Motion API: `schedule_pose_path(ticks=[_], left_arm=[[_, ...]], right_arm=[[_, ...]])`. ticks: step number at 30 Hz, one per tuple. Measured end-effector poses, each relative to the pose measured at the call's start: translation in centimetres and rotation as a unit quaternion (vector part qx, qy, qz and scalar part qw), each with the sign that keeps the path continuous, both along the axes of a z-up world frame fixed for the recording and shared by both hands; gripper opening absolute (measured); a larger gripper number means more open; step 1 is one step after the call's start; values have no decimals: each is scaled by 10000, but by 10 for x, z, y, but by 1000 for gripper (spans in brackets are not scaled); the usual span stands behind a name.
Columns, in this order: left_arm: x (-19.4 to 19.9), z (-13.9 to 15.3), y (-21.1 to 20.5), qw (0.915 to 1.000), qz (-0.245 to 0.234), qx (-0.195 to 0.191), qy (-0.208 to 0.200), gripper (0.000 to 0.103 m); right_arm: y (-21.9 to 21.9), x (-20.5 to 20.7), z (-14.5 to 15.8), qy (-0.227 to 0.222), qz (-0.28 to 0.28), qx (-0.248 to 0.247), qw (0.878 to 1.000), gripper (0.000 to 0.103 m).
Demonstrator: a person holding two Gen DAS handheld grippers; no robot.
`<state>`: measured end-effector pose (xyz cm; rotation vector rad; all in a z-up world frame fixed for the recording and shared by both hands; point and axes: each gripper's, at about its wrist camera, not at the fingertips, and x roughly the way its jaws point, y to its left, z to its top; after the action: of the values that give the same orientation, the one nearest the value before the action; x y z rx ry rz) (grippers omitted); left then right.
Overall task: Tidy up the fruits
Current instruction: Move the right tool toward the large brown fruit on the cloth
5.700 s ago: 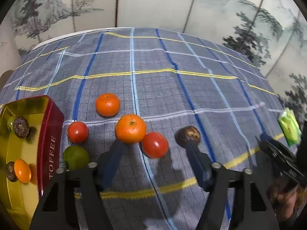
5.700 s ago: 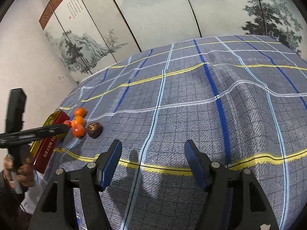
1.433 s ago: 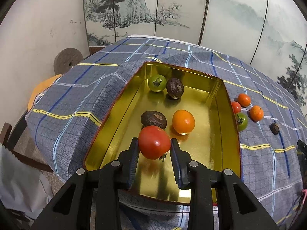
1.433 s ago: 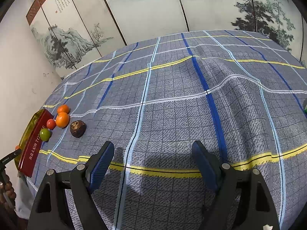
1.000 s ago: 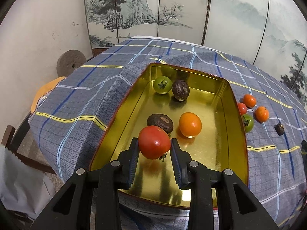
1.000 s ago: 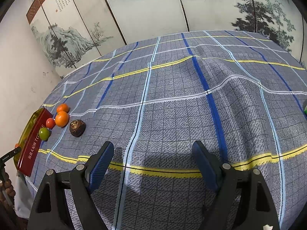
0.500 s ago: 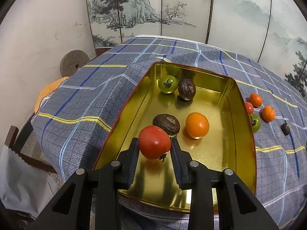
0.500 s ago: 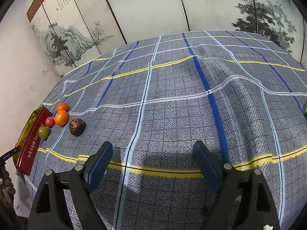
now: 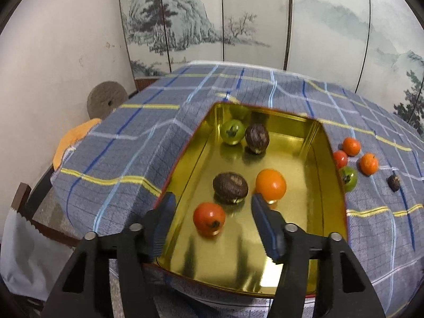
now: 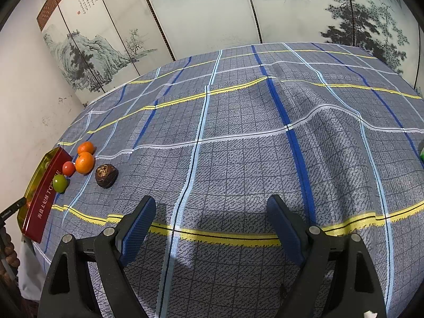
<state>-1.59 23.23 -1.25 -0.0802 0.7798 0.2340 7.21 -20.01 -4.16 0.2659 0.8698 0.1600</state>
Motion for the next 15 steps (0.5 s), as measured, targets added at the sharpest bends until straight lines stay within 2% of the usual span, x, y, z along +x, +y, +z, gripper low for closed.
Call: schedule_pose_path(ticks=[2,9,15], left_arm=[[-3,6,-1,9999,-21,-2,-117,66],[-21,23,-8,9988,-5,-302,-388,70],[-45,36,-28,9973,-286,-423,-526,72]], right_arm=[[0,0,0,1,1,-4,10000,83],[2,1,-1,7,-4,-31,10000,83],[-1,0,-1,47,40,-154,9999,86]])
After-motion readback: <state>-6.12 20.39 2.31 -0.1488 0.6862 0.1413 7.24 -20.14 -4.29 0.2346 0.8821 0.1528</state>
